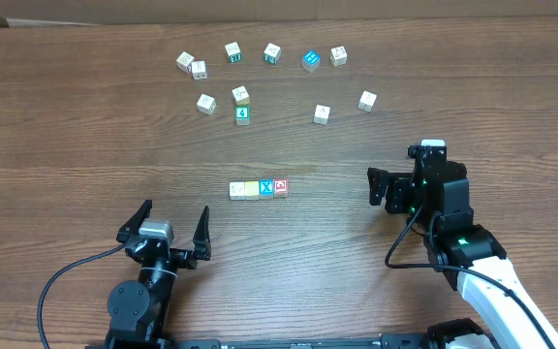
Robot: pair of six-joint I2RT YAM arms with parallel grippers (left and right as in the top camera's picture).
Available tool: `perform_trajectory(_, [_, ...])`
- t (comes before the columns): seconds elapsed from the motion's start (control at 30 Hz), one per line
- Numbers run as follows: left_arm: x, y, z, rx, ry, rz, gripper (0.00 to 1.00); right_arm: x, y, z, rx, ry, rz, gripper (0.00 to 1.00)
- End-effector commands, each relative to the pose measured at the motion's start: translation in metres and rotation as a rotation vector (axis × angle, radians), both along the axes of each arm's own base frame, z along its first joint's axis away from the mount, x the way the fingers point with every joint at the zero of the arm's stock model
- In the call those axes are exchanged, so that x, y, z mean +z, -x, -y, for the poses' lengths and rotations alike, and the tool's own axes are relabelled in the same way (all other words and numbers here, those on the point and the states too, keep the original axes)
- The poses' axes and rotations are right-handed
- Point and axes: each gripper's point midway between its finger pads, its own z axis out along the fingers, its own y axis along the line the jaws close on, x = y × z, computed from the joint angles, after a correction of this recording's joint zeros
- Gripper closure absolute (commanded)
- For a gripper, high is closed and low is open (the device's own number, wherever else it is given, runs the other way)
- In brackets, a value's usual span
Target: Form a horizontal line
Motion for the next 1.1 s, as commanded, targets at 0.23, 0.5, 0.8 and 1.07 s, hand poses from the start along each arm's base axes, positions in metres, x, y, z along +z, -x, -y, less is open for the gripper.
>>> perform_trajectory(0.23, [0.000, 0.000, -0.003, 0.010, -0.022, 0.009, 0.00, 0.006, 0.000, 0.000, 0.002, -0.006, 0.025, 0.00])
perform_trajectory(0.5, [0.000, 0.000, -0.003, 0.010, -0.022, 0.009, 0.01, 0.008, 0.002, -0.002, 0.014, -0.024, 0.069, 0.00])
perform_trajectory(0.8, [0.000, 0.000, -0.003, 0.010, -0.022, 0.009, 0.00, 0.014, 0.013, -0.001, 0.021, -0.051, 0.197, 0.00])
perform_trajectory(1.07, [0.000, 0.000, -0.003, 0.010, -0.022, 0.009, 0.01, 0.024, 0.023, -0.004, 0.044, -0.088, 0.327, 0.00])
